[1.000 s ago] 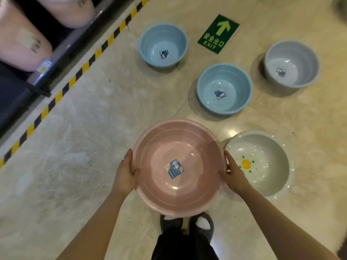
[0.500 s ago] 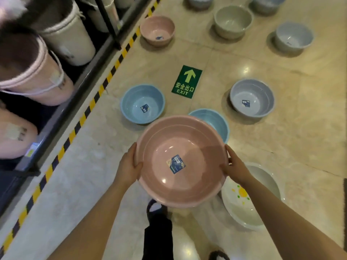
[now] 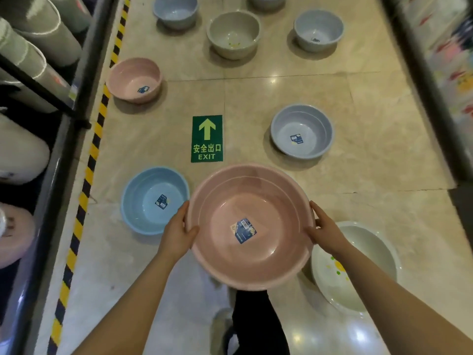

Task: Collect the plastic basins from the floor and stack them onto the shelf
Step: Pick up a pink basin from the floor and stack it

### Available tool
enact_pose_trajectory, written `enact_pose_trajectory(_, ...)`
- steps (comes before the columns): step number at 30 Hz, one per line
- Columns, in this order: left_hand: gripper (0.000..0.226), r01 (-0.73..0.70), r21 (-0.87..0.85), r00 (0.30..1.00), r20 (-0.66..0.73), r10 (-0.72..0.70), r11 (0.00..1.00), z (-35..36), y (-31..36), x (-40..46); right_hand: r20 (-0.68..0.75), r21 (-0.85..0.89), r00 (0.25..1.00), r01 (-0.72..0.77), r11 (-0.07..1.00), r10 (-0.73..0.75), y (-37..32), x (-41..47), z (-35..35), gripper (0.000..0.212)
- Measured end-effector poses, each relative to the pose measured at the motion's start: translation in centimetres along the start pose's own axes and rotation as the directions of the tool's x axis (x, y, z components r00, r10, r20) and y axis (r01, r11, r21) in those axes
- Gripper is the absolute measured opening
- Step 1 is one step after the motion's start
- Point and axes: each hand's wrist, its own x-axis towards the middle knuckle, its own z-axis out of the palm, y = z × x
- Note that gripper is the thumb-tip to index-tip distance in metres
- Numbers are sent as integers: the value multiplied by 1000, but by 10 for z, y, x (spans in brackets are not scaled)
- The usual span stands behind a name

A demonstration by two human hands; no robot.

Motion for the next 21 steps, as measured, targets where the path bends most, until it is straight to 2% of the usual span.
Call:
enact_pose_trajectory(4, 75, -19, 21, 998, 54, 18, 1000, 15, 23, 53, -33, 87, 998, -53, 995, 56, 2, 29, -17, 77)
enact_pose_trajectory(10, 78, -119, 80, 985, 132, 108, 990, 62, 31, 137, -136, 79, 986, -84, 993, 94, 30, 88, -25, 75)
enact_pose_trajectory(14, 81, -162, 121, 970, 200, 136, 979, 112, -4, 196, -183, 119, 971, -131, 984, 151, 75, 139, -2, 74)
enact_pose_trajectory(21, 80, -235, 146, 938, 291, 185, 961, 206, -89, 257, -263, 34, 962, -66, 997, 73, 172, 218, 53, 61)
